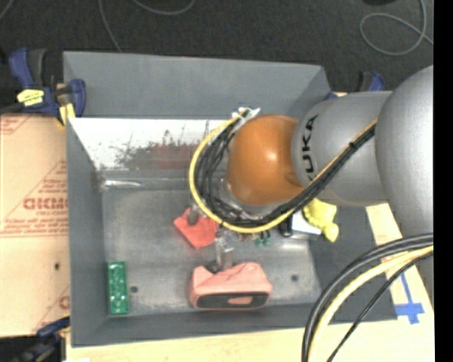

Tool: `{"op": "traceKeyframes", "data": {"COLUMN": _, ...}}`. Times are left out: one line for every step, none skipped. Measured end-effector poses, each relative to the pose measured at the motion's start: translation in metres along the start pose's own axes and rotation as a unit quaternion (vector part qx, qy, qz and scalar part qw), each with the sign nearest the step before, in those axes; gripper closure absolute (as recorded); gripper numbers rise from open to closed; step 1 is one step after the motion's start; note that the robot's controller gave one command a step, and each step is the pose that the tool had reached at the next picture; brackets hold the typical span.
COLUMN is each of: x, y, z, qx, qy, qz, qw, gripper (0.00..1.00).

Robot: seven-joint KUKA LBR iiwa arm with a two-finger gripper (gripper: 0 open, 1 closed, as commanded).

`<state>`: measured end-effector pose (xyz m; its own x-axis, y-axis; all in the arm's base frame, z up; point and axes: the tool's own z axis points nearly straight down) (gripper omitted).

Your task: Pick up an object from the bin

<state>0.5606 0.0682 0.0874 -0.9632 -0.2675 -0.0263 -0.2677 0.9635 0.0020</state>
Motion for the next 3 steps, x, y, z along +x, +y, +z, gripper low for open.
{"op": "traceKeyframes", "data": {"x": 0.0089, "y": -0.0243, "z": -0.0025, "qx": 0.003, "qy": 0.0044, "qz": 0.11, "qw": 0.9939, "gripper": 1.0}}
{"op": "traceKeyframes", "data": {"x": 0.0089, "y": -0.0243, "z": -0.0025, "qx": 0.003, "qy": 0.0045, "qz": 0.111, "qw": 0.9938, "gripper": 1.0}}
{"op": "traceKeyframes", "data": {"x": 0.0089, "y": -0.0243, "z": -0.0025, "qx": 0.003, "qy": 0.0046, "qz": 0.112, "qw": 0.9937, "gripper": 1.0}}
